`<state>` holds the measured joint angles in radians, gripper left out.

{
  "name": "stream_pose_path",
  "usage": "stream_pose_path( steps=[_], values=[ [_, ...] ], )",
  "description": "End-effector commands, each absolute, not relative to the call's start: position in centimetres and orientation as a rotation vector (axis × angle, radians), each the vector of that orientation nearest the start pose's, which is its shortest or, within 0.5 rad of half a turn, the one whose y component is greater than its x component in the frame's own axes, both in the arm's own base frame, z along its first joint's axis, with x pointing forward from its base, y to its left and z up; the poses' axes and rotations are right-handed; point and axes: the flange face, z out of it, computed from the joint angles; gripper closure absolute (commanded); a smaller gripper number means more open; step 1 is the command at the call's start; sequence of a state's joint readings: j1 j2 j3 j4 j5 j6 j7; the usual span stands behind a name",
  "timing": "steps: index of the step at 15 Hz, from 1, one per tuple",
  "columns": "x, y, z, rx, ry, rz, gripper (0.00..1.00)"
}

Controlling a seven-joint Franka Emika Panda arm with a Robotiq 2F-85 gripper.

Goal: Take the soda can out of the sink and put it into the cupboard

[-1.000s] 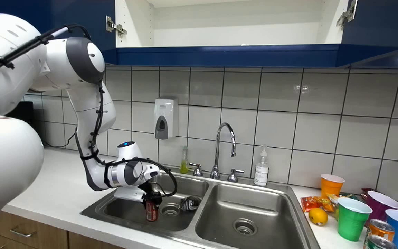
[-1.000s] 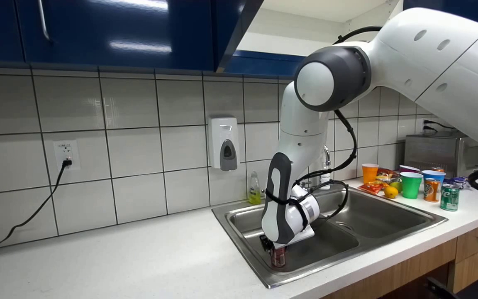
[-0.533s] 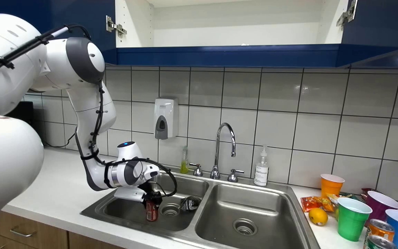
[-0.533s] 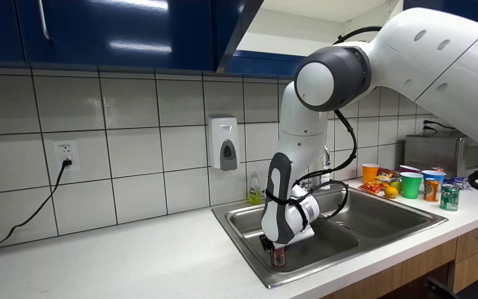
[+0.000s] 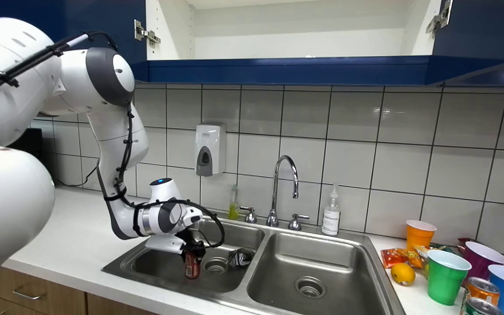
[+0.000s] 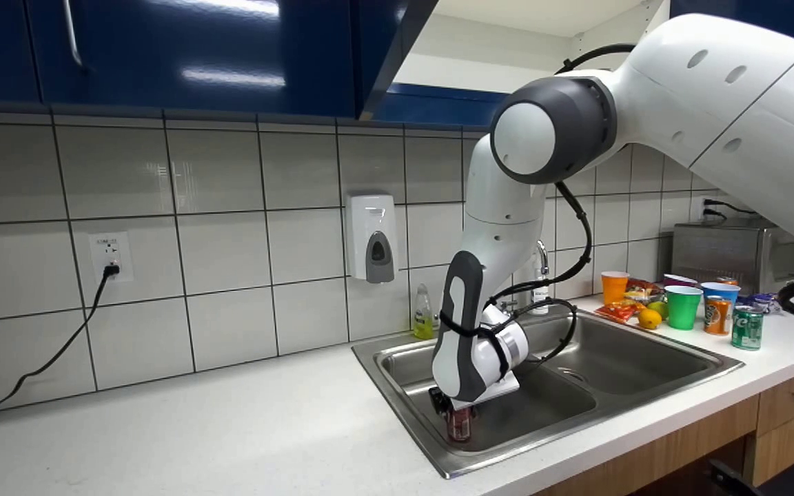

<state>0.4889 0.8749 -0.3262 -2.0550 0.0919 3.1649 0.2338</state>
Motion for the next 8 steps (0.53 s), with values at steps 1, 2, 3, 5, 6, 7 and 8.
stream_pose_path(
  steps=[1,2,3,5,6,7,8],
  values=[
    [58.3,7.8,7.6,-3.23,0.009,-0.504,0.6],
    [58.4,7.7,7.9,-3.226,0.012,-0.507,0.6],
    [58.6,7.6,8.2,-3.222,0.005,-0.506,0.6],
    [58.8,7.4,8.9,-3.213,-0.012,-0.497,0.6],
    [58.9,7.3,9.3,-3.213,-0.025,-0.483,0.6],
    [58.9,7.3,9.7,-3.21,-0.032,-0.477,0.6],
    [59.0,7.3,10.0,-3.203,-0.042,-0.466,0.6]
  ],
)
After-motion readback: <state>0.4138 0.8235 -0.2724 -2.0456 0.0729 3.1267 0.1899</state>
